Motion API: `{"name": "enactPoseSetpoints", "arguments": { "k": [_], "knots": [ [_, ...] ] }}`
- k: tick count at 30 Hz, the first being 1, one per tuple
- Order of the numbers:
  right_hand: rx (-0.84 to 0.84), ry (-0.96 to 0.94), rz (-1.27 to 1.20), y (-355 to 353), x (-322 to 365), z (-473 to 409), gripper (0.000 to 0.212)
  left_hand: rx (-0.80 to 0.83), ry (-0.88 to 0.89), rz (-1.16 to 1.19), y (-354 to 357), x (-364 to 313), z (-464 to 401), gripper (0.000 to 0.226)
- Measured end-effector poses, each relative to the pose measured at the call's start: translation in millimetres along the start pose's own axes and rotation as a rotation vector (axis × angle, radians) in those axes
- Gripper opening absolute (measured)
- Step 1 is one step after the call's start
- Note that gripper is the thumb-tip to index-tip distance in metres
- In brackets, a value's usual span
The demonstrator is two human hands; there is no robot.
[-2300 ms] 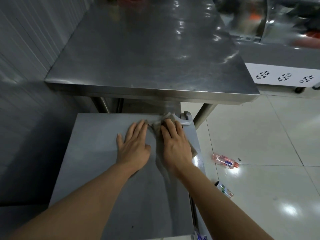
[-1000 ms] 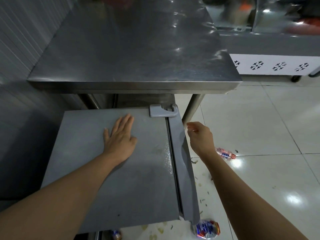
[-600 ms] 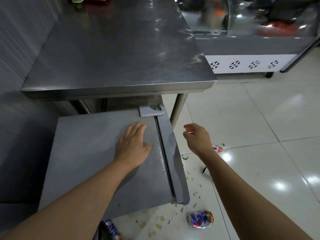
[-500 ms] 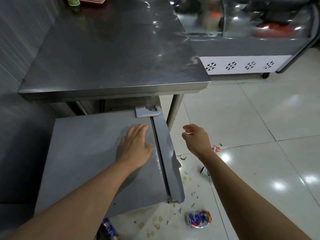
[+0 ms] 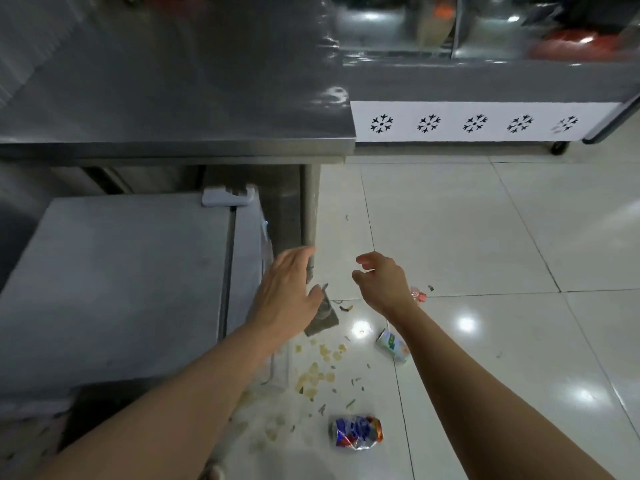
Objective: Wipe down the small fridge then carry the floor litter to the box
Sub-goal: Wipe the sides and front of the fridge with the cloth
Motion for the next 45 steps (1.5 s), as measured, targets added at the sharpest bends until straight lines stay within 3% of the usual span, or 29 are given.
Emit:
{"name": "enactPoseSetpoints", "arguments": {
  "k": [7,17,25,35,45],
  "knots": [
    [0.119,-0.010,0.002,-7.9,-81.0,-7.8,0.036,0.040,-0.194,0.031,90.0,-29.8,4.3,0.058],
    [0.215,0.068,0.053,43.2,-159.9,-48.6,0.037,0.147,-0.357,0.051,174.5,24.6,-19.7,0.062],
    [0.256,0.085,0.084,125.9,-229.3,-115.3,0.041,0.176,-0.423,0.042,257.8,99.9,-56.1,0.061],
    [0.264,-0.041,0.153,253.1,-326.6,-230.5,0.039,0.098,-0.509,0.046,397.2,230.9,-108.3,0.062],
    [0.211,-0.078,0.152,349.3,-387.1,-319.9,0.044,0.015,-0.518,0.050,478.7,325.1,-157.8,0.063]
  ]
}}
Point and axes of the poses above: each hand's wrist, its own z-axis away from the middle knuckle, its own y-axis out of the palm, x = y × z, the point moved 2 cm from there along -z, towards the middle knuckle, and after that the axes turned 5 degrees about x, right-handed, at the moved point
